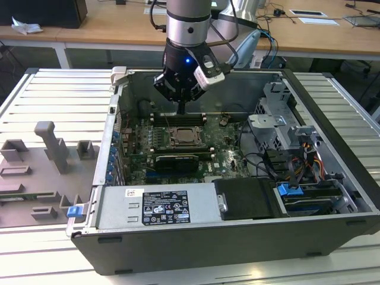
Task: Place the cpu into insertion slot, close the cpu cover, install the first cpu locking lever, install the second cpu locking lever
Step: 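Install the first cpu locking lever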
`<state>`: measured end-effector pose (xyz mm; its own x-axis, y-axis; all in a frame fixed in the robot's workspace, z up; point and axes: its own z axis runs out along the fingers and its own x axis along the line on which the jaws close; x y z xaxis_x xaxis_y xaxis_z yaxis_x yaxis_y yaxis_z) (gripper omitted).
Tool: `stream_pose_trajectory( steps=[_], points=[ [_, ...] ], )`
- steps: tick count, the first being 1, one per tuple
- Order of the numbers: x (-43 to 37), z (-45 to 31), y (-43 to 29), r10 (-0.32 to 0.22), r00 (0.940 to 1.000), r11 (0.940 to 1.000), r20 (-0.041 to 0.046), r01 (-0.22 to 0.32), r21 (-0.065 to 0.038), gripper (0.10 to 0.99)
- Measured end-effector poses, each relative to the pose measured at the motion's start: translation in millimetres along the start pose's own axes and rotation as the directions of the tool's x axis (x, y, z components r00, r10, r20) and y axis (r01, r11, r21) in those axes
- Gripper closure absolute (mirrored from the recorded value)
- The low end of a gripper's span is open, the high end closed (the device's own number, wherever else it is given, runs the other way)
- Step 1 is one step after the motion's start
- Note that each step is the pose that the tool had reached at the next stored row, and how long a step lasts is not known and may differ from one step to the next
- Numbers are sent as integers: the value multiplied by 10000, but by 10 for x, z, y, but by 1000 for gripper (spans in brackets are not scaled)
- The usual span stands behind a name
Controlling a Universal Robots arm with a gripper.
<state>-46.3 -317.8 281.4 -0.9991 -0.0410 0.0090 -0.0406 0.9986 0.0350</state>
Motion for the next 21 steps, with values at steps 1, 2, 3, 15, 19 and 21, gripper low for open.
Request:
stream_pose_trajectory(
  steps=[1,2,3,15,19,21],
  points=[
    [3,0,0,-18,10000,10000,-1,18,0,980],
    [9,1,1,-48,10000,10000,-1,48,-1,980],
    [14,2,1,-57,10000,10000,-2,57,-1,980],
    [40,19,0,-78,10000,10000,14,78,1,980],
    [94,22,3,-79,10000,10000,18,79,0,980],
    [163,27,5,-78,9999,10000,62,78,3,980]
  ],
)
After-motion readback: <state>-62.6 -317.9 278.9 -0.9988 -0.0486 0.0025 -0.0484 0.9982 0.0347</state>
